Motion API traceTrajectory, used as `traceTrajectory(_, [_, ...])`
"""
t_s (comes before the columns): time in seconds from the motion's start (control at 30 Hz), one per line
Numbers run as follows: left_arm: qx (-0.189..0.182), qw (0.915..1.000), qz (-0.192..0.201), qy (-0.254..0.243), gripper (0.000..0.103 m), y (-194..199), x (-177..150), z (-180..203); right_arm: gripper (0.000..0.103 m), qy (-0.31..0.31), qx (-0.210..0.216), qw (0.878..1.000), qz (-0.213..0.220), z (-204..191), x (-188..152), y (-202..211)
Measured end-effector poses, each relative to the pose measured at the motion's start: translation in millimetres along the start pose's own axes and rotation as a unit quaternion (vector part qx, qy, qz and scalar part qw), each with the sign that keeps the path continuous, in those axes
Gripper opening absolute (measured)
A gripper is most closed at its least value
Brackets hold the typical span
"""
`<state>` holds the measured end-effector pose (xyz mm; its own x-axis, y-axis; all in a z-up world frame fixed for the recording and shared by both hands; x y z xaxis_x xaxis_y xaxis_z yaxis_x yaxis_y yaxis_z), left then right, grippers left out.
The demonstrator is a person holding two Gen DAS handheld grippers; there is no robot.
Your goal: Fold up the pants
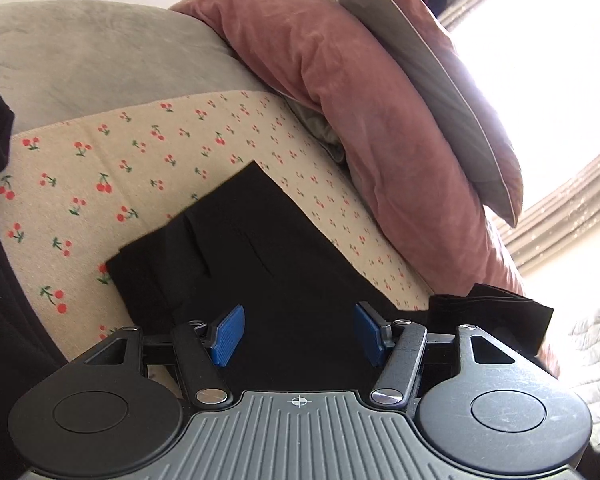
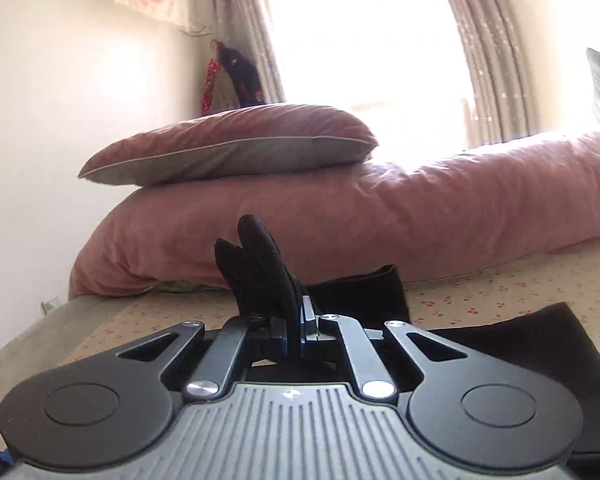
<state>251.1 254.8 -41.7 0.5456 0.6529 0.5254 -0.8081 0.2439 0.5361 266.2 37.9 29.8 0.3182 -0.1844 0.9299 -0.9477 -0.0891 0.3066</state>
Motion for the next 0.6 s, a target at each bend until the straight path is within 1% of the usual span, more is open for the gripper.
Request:
traceTrajectory(0.03, [0.003, 0.9999, 0.007, 0.007, 0.060, 3, 5, -5, 0.000, 0.054, 0.023, 0.998, -0.027, -27, -13, -12])
traceTrajectory(0.07, [0.006, 0.9998, 0.013, 0.015, 0.060, 6, 8, -10, 0.000, 0.104, 0.046, 0.992, -0.048, -52, -29, -13])
traceTrajectory(0.1, [0.009, 0.9995, 0.019, 0.023, 0.060, 9, 12, -15, 0.000, 0.162, 0.078, 0.981, -0.071, -77, -50, -11])
traceTrajectory(0.13, [0.011, 0.9992, 0.023, 0.030, 0.061, 11, 14, -19, 0.000, 0.216, 0.110, 0.965, -0.100, -100, -78, -7])
traceTrajectory(0.17, [0.011, 0.9990, 0.025, 0.034, 0.063, 12, 16, -22, 0.000, 0.243, 0.129, 0.954, -0.122, -114, -100, -4])
traceTrajectory(0.2, [0.012, 0.9990, 0.025, 0.036, 0.063, 12, 17, -23, 0.000, 0.250, 0.139, 0.948, -0.137, -121, -117, 1])
traceTrajectory(0.23, [0.011, 0.9990, 0.022, 0.036, 0.063, 11, 16, -24, 0.000, 0.243, 0.149, 0.946, -0.151, -124, -132, 6])
traceTrajectory(0.27, [0.008, 0.9993, 0.016, 0.034, 0.063, 9, 15, -23, 0.000, 0.235, 0.152, 0.948, -0.153, -124, -138, 9])
traceTrajectory(0.33, [0.003, 0.9996, 0.009, 0.026, 0.063, 7, 13, -19, 0.000, 0.221, 0.142, 0.954, -0.148, -121, -142, 11])
traceTrajectory(0.47, [0.001, 0.9994, 0.015, 0.032, 0.063, 10, 15, -18, 0.000, 0.204, 0.129, 0.962, -0.126, -124, -124, 11])
traceTrajectory(0.53, [-0.001, 0.9988, 0.026, 0.041, 0.063, 17, 19, -23, 0.000, 0.173, 0.126, 0.970, -0.112, -130, -109, 7])
traceTrajectory(0.6, [0.008, 0.9982, 0.041, 0.044, 0.063, 24, 24, -28, 0.000, 0.145, 0.131, 0.975, -0.107, -139, -100, 1])
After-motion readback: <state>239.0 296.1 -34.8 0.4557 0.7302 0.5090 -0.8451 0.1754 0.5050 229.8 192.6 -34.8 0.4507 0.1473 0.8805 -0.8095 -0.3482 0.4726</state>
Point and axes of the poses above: each gripper's, at about its wrist camera, not at the fingertips, and y roughly against the way its jaws point, z to its right, x to its top, the point moved 6 cm from there along -y, roughly the way its jaws point, and after that the axes turned 2 degrees about -y, right-handed, at the moved point
